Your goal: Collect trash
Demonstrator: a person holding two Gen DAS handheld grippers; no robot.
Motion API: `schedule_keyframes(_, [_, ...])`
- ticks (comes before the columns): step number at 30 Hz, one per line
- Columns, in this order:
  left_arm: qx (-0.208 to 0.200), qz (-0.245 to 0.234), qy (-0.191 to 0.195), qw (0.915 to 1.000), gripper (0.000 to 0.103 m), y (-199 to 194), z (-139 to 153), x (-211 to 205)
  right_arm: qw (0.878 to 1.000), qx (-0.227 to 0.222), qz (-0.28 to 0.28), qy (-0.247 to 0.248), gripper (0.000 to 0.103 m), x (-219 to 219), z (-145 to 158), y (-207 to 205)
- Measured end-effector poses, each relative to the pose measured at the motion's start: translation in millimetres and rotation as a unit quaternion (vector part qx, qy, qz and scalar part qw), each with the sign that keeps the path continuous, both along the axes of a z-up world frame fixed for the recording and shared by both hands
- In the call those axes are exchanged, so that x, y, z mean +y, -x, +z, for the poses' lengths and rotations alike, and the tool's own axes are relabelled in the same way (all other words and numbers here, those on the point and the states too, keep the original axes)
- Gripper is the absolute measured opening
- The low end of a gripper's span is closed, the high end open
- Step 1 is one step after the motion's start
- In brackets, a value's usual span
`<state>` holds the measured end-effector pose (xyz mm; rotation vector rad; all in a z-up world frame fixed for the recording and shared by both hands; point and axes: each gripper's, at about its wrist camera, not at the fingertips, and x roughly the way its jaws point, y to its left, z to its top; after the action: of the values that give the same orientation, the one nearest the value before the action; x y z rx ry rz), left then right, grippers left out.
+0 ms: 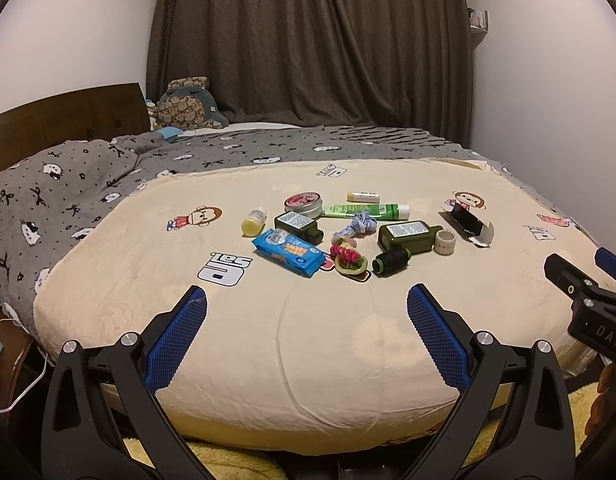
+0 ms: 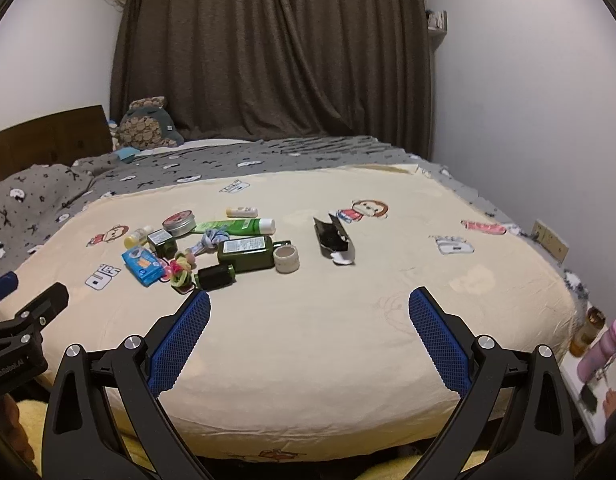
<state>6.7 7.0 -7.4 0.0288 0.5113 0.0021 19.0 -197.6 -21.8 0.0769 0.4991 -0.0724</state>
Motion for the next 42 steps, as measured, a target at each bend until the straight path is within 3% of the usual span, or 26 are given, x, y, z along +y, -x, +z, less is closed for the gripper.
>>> schedule_keyframes(7, [0.028,0.01,-0.004,0.9995,0.095,-32.1,-25.0,15.5,0.998,0.056,0.007,-0.019,0.1,-8.3,-31.0,-32.1])
schedule_keyframes(12, [0.06,-0.017,-0.014,0.998,0.095,-57.7,-42.0,5.8,0.996,0.076,0.023,-0.028,0.099,-9.4,-50.4,-71.7])
schedule_keyframes(14, [0.064,-0.026,-0.015,0.9975,0.095,-65.4,-46.2,0.9,0.995,0.091,0.036,-0.013,0.092,-4.0,-58.9,-89.2])
schedule_keyframes(17, [0.079,-0.04,-0.015,0.996,0.09,-82.3,-55.2,-5.0,0.993,0.104,0.053,-0.016,0.081,-1.3,-69.3,-117.7])
schedule_keyframes(20, [0.102,-0.06,0.0,0.993,0.082,-101.7,-66.7,-9.8,0.992,0.108,0.059,-0.024,0.077,-1.9,-75.9,-143.3])
schedule_keyframes(22, [0.118,-0.078,0.01,0.9898,0.068,-111.7,-75.2,-15.0,0.991,0.121,0.059,-0.023,0.069,-1.9,-82.4,-159.6])
schedule_keyframes(24, [0.128,-0.093,0.011,0.9873,0.062,-116.1,-81.7,-22.6,0.989,0.13,0.06,-0.026,0.068,-3.2,-89.3,-173.6])
schedule_keyframes(27, [0.136,-0.114,0.009,0.9841,0.059,-117.8,-87.1,-30.7,0.99,0.127,0.061,-0.026,0.067,-4.0,-90.3,-187.0])
schedule_keyframes(30, [0.143,-0.128,0.018,0.9812,0.057,-119.9,-91.7,-35.7,0.989,0.133,0.069,-0.014,0.057,0.6,-87.9,-200.9])
schedule_keyframes(33, [0.147,-0.138,0.026,0.9792,0.055,-126.6,-93.2,-42.5,0.986,0.142,0.087,-0.011,0.034,3.4,-89.4,-209.0])
schedule_keyframes(42, [0.156,-0.174,0.06,0.9704,0.052,-149.3,-94.1,-72.7,0.992,0.114,0.047,-0.016,0.033,-30.3,-75.8,-172.9])
